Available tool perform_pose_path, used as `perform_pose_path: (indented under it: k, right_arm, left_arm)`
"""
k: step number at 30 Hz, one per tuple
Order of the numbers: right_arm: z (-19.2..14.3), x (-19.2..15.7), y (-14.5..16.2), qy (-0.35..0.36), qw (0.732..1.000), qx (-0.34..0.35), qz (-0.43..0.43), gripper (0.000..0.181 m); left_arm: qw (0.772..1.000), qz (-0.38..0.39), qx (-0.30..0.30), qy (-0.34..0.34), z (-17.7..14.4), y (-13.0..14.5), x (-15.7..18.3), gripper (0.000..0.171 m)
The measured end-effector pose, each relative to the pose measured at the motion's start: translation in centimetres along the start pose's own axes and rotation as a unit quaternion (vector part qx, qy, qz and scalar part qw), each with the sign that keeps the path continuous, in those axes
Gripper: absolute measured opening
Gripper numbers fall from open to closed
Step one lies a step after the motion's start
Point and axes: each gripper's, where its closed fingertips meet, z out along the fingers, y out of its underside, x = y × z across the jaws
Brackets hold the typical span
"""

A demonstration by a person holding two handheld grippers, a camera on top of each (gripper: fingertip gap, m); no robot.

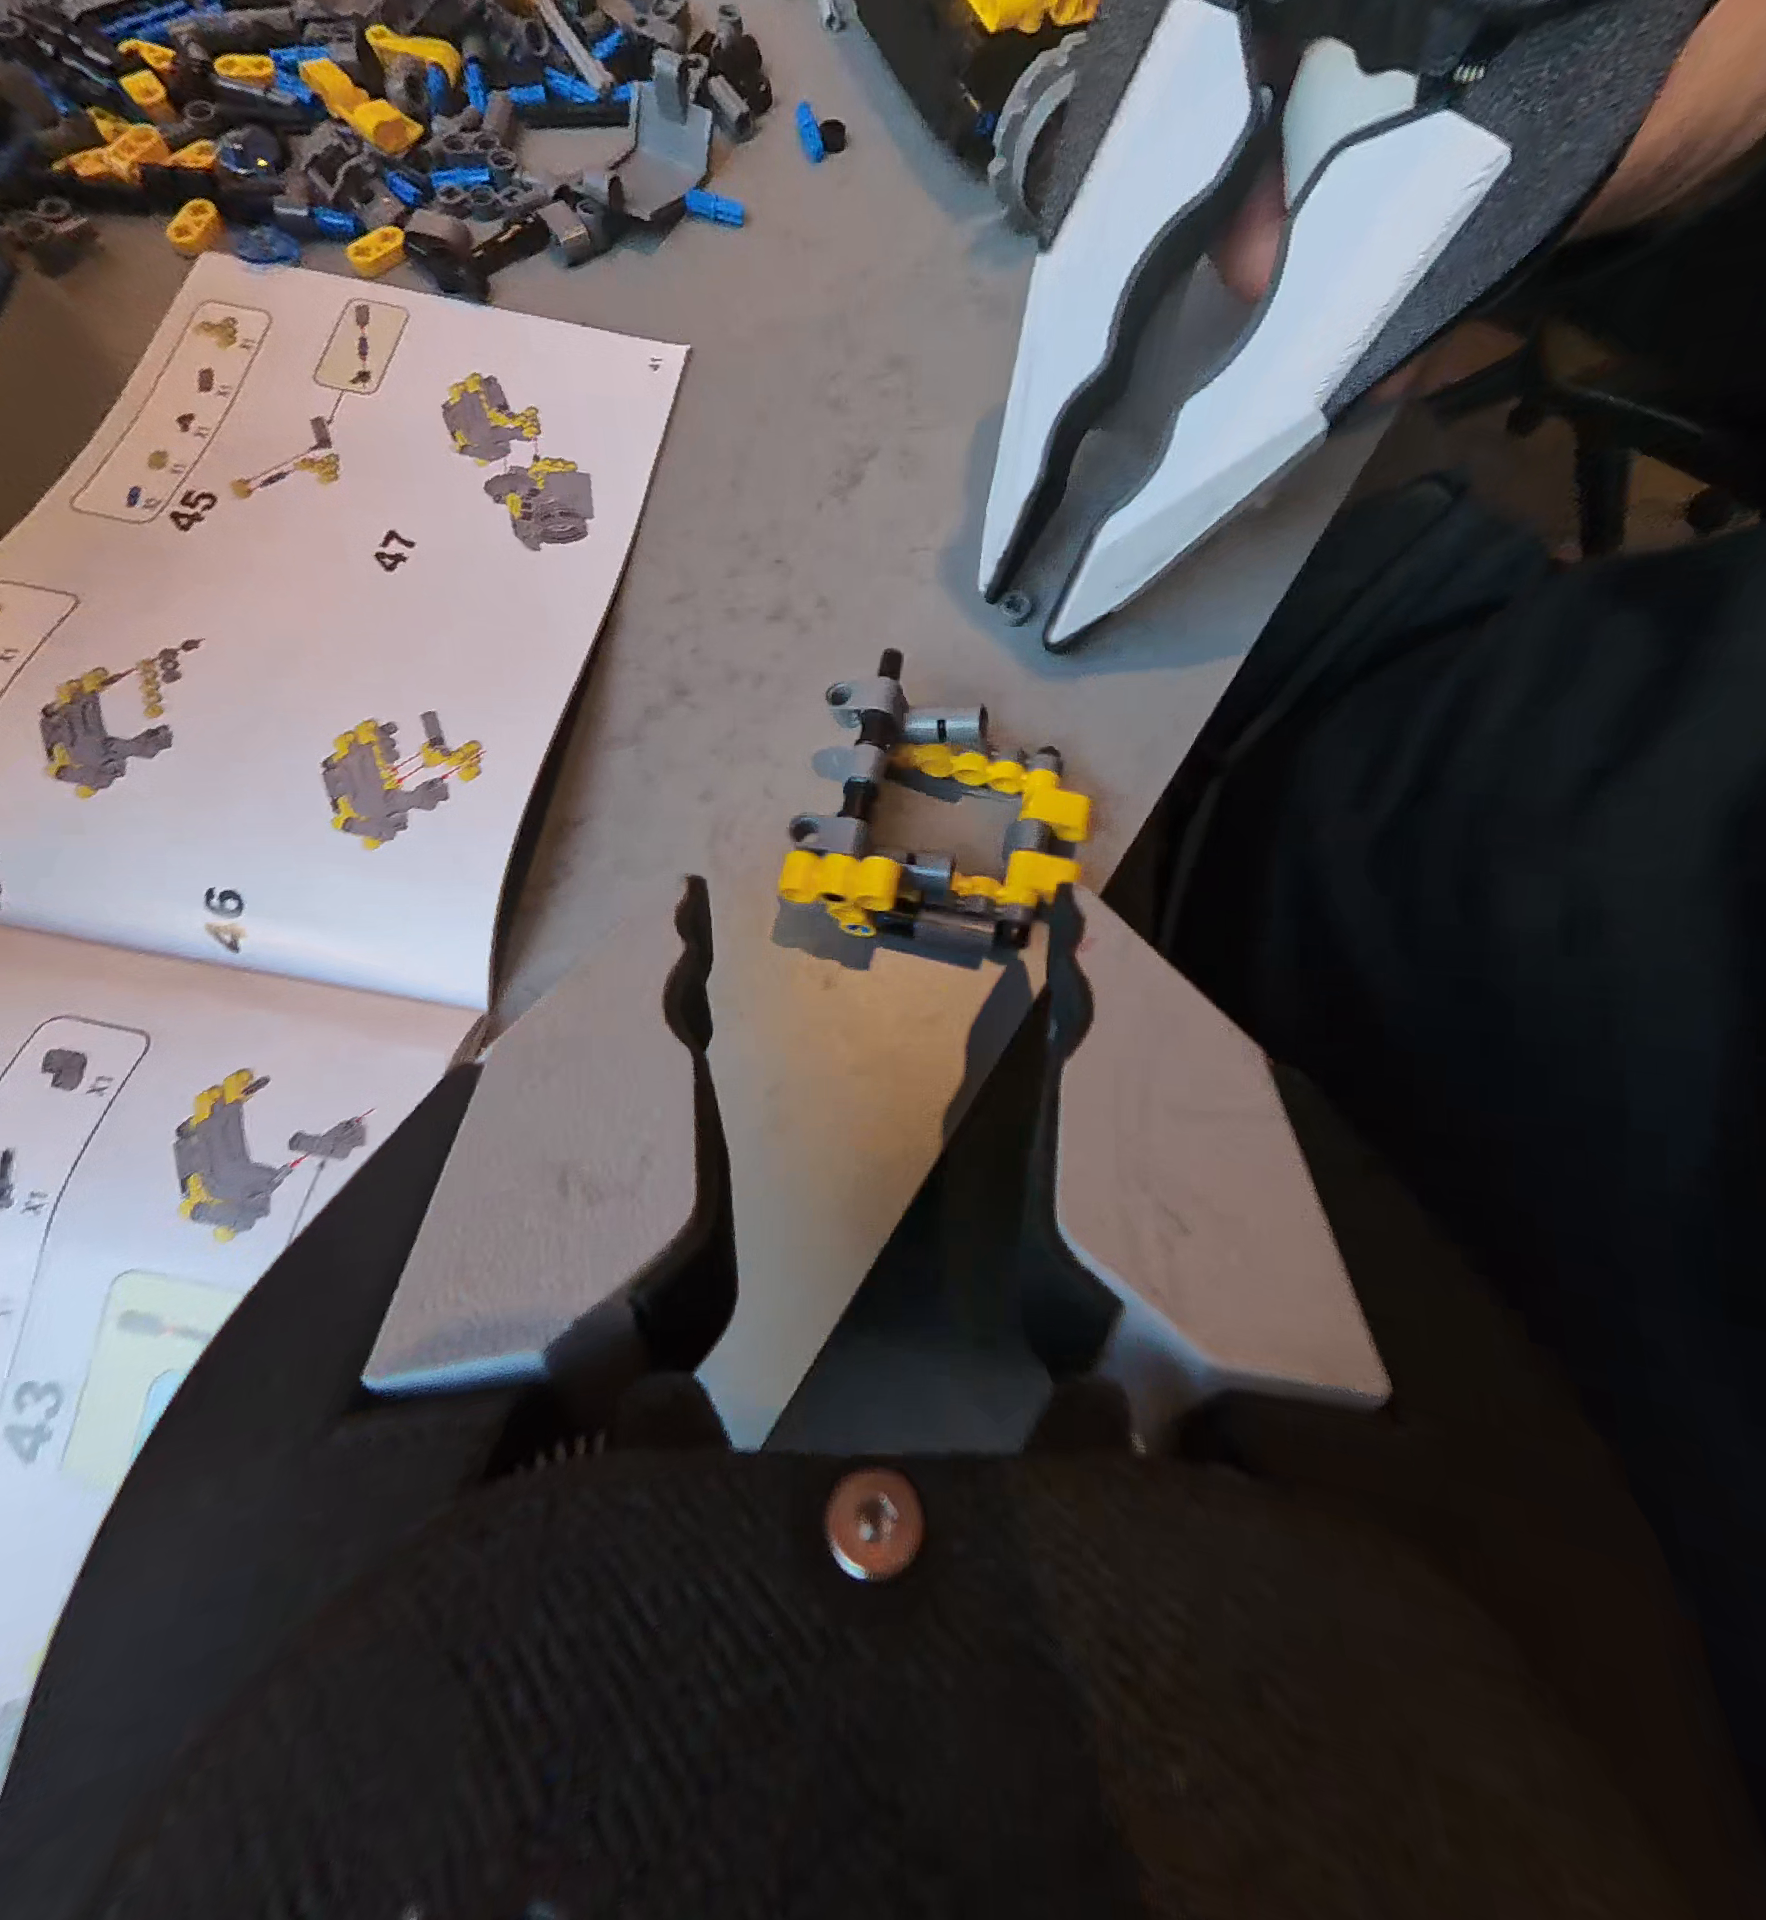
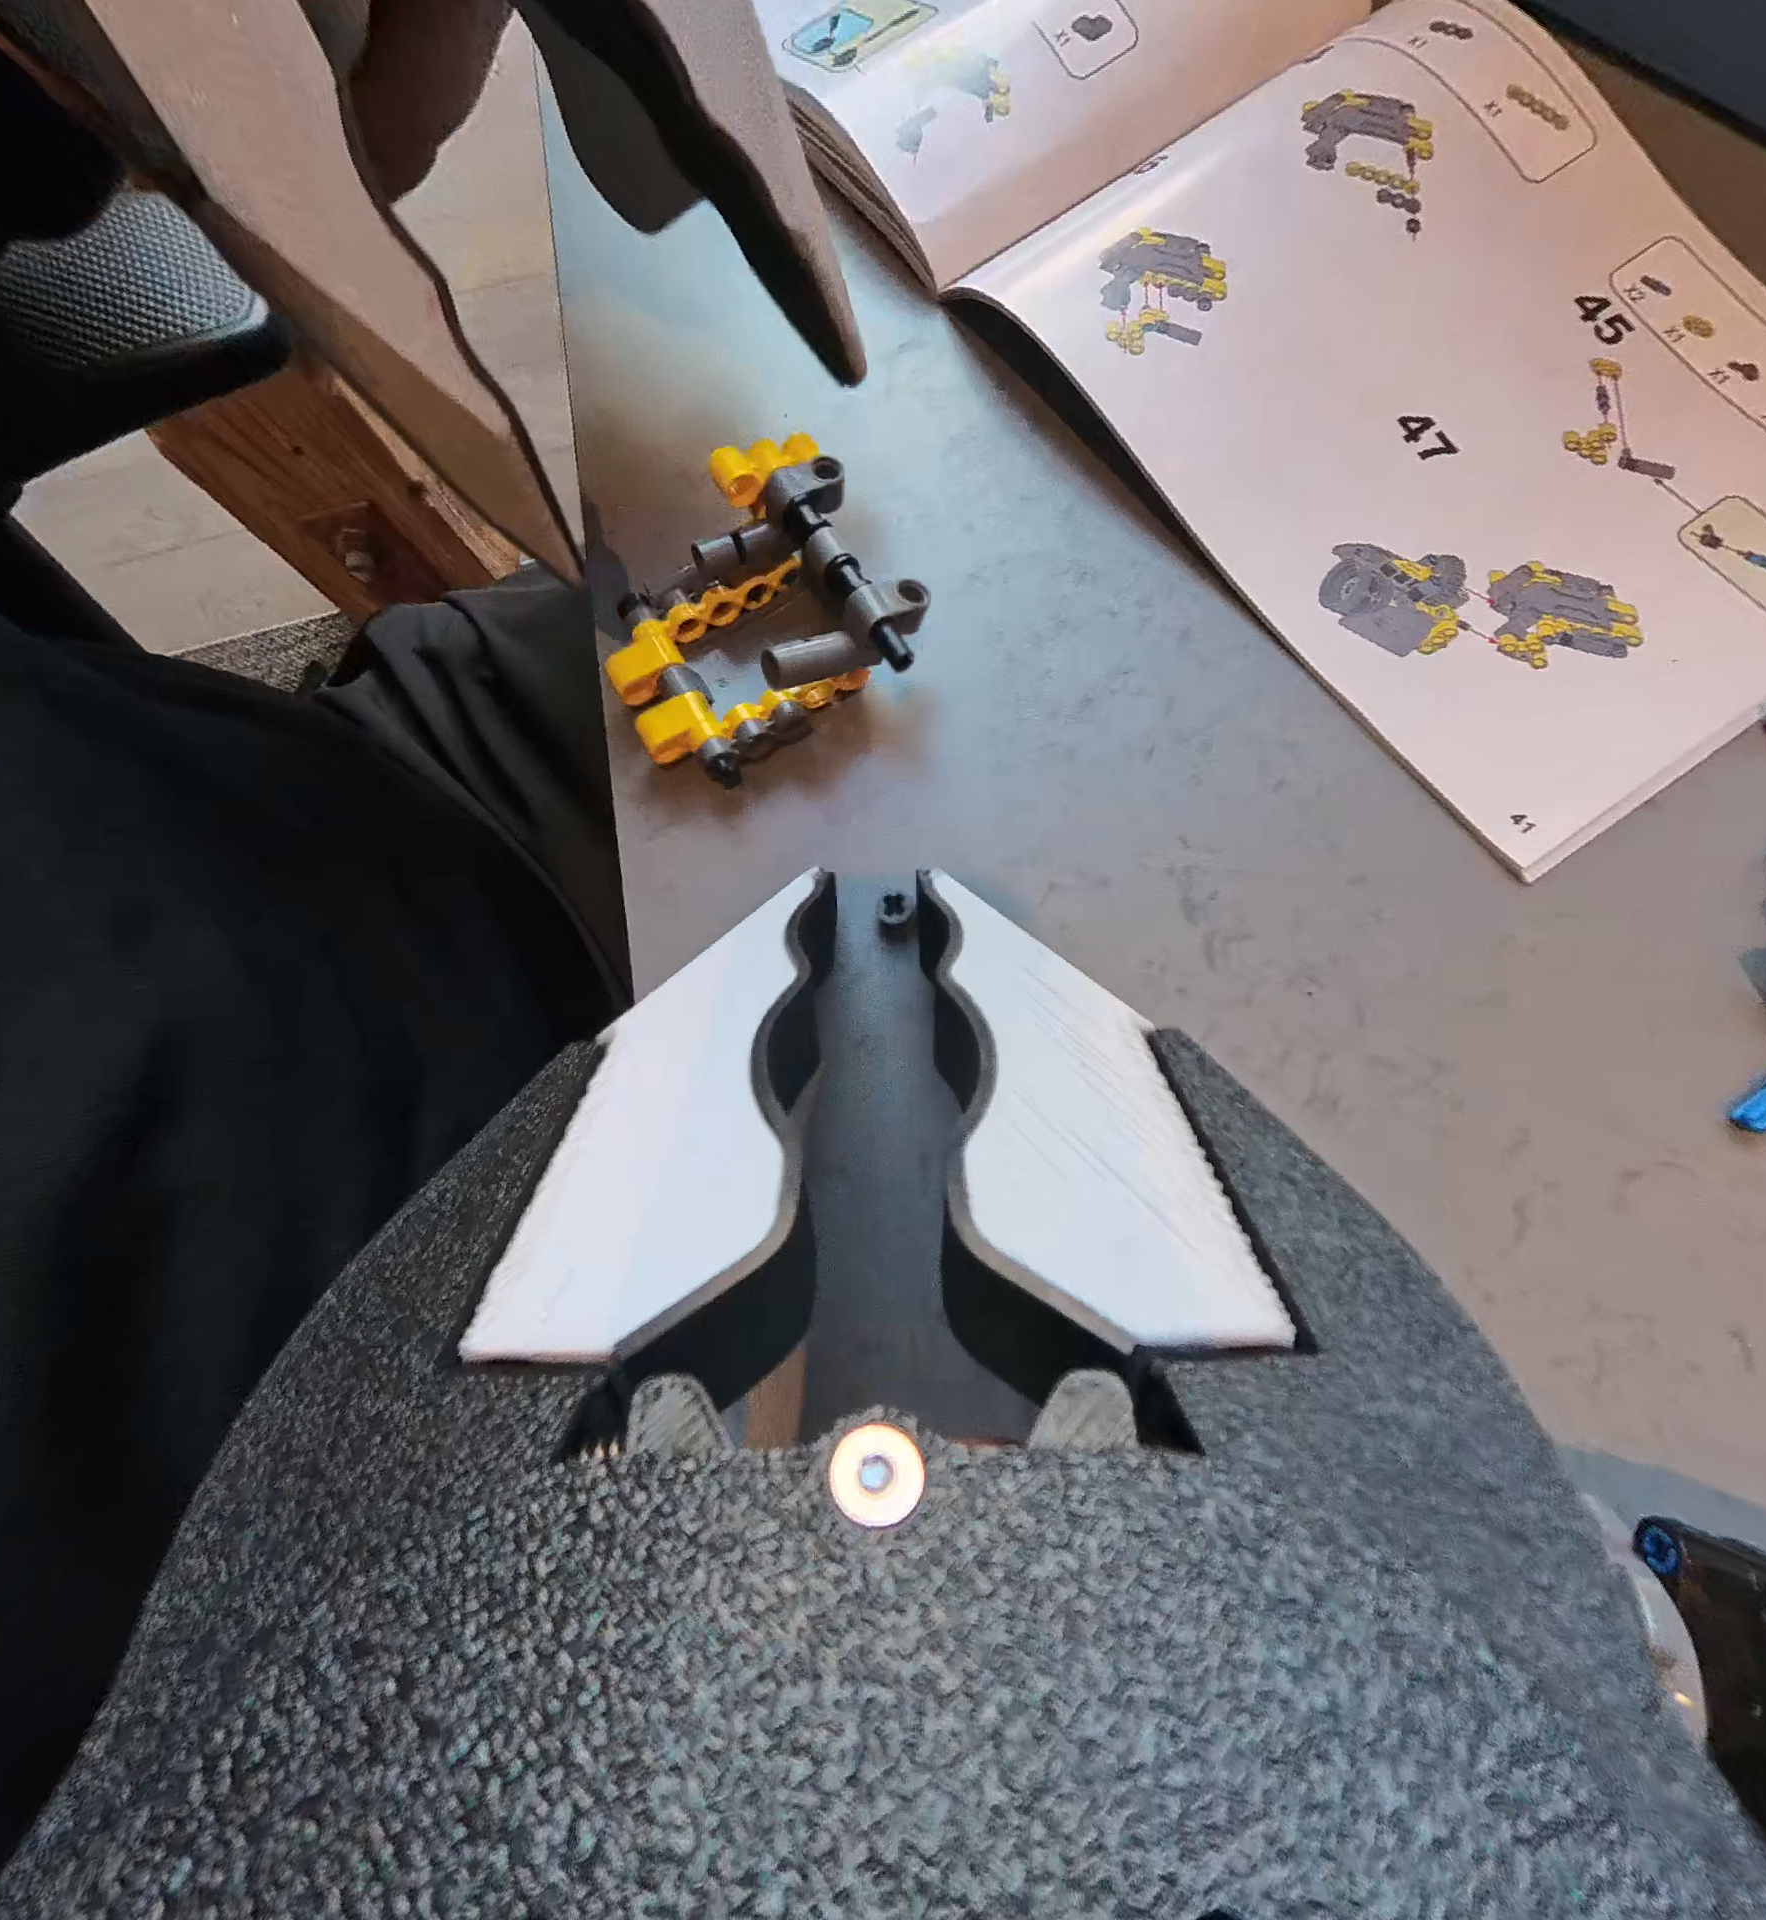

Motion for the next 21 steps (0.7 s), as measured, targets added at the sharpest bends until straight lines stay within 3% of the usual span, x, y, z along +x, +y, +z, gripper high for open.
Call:
perform_pose_path:
  k: [7, 21]
  right_arm:
    - [-0.3, 0.4, 0.5, -0.001, 1.0, -0.006, 0.009, 0.015]
    - [-0.1, 0.2, 0.6, 0.006, 1.0, -0.01, -0.014, 0.005]
  left_arm:
    - [0.999, 0.01, -0.019, 0.033, 1.7, 1.0, 0.6, 0.057]
    - [1.0, 0.028, 0.001, 0.0, 1.4, 0.5, 0.9, 0.055]
